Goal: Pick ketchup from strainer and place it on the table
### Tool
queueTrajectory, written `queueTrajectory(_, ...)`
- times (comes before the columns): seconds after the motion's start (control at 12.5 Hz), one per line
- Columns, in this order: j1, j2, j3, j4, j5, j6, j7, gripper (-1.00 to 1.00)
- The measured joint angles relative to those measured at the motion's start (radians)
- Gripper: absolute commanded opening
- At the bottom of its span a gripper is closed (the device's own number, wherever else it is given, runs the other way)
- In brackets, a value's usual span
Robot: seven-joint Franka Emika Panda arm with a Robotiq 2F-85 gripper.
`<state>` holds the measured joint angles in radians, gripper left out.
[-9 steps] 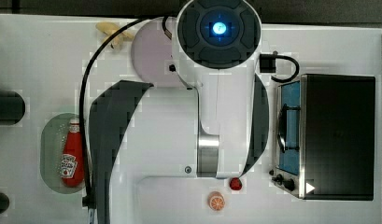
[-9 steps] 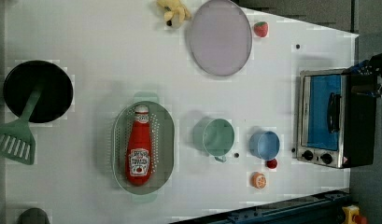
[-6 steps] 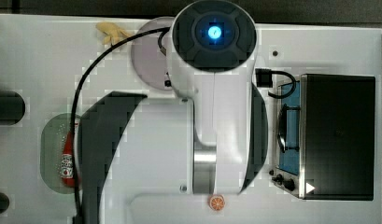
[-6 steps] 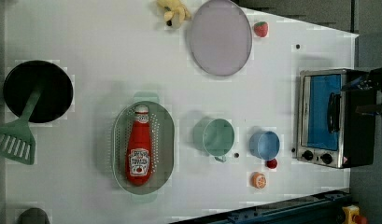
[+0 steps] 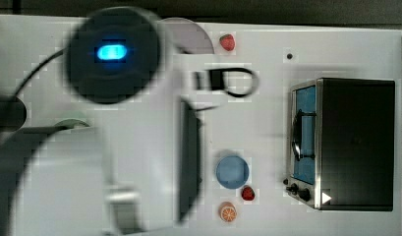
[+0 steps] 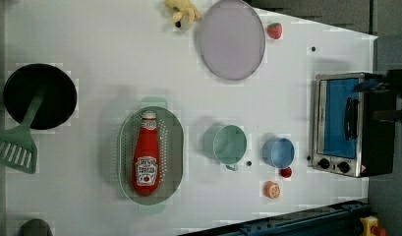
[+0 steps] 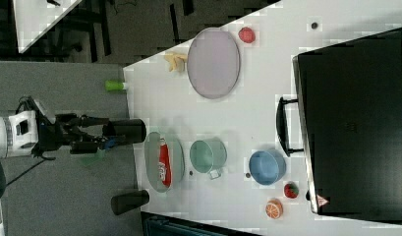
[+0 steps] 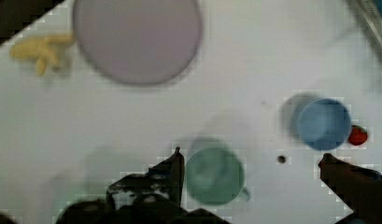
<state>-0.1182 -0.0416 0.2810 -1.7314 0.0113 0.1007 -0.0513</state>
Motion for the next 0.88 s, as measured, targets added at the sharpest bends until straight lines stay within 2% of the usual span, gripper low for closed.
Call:
queueTrajectory(0.16,0.013,0.03,0.111,0.0,-0.001,0.019,0.0,1.0)
queueTrajectory(0.56,0.092,0.158,0.391,-0.028,0.008,0.051,0.0,1.0)
queueTrajectory(0.72,0.128,0.198,0.461,-0.063,-0.005,0.104,0.006,1.0)
queueTrajectory(0.88,0.155,0.226,0.496,-0.138,-0.001,0.228,0.036,1.0)
